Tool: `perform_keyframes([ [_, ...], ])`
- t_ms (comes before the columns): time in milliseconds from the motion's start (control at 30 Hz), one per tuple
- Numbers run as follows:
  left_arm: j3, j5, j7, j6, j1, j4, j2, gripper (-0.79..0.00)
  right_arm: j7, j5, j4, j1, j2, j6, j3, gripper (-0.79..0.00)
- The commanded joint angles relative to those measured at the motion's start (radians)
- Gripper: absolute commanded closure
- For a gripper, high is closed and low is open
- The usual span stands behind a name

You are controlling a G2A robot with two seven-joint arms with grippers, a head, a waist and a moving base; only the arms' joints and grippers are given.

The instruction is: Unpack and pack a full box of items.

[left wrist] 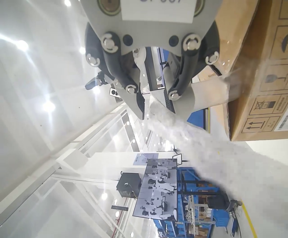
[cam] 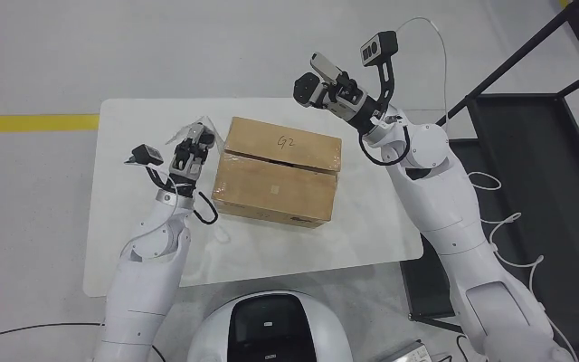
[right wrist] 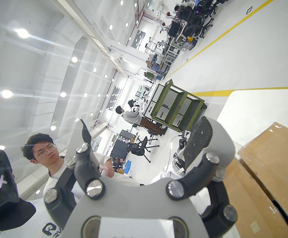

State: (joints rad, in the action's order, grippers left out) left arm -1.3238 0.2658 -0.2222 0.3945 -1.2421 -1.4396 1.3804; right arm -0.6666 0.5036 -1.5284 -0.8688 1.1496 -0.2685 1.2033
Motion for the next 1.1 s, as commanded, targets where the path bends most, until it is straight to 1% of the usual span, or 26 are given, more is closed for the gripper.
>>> perform_keyframes([
  [0,-0.001,-0.015,0.0,0.009,0.002,-0.004,-0.001,-0.148,0.0,0.0,0.0,0.0,0.0,0.0,0.0,-0.785],
  [133,0.005,-0.031,-0.024,0.017,0.007,-0.018,-0.001,-0.166,0.0,0.0,0.0,0.0,0.0,0.0,0.0,-0.785],
  [300,0.028,-0.066,-0.087,0.024,0.008,-0.021,-0.003,-0.197,0.0,0.0,0.0,0.0,0.0,0.0,0.0,-0.785],
  [533,0.069,-0.125,-0.138,0.029,0.002,-0.006,-0.004,-0.206,0.0,0.0,0.0,0.0,0.0,0.0,0.0,-0.785],
  [600,0.077,-0.131,-0.142,0.034,0.003,0.002,-0.003,-0.194,0.0,0.0,0.0,0.0,0.0,0.0,0.0,-0.785],
  [700,0.086,-0.138,-0.138,0.039,0.007,0.012,-0.002,-0.194,-0.009,-0.027,-0.003,-0.023,-0.005,0.036,0.015,-0.785],
  [800,0.094,-0.141,-0.137,0.042,0.009,0.02,-0.002,-0.197,-0.087,-0.087,-0.016,-0.053,-0.022,0.127,0.05,-0.785],
  [967,0.097,-0.163,-0.141,0.051,0.016,0.023,-0.003,-0.191,-0.1,-0.063,-0.069,-0.143,-0.043,0.272,0.148,-0.785],
  [1067,0.099,-0.222,-0.16,0.075,0.023,0.022,-0.007,-0.194,-0.102,-0.058,-0.075,-0.148,-0.044,0.28,0.152,-0.785],
])
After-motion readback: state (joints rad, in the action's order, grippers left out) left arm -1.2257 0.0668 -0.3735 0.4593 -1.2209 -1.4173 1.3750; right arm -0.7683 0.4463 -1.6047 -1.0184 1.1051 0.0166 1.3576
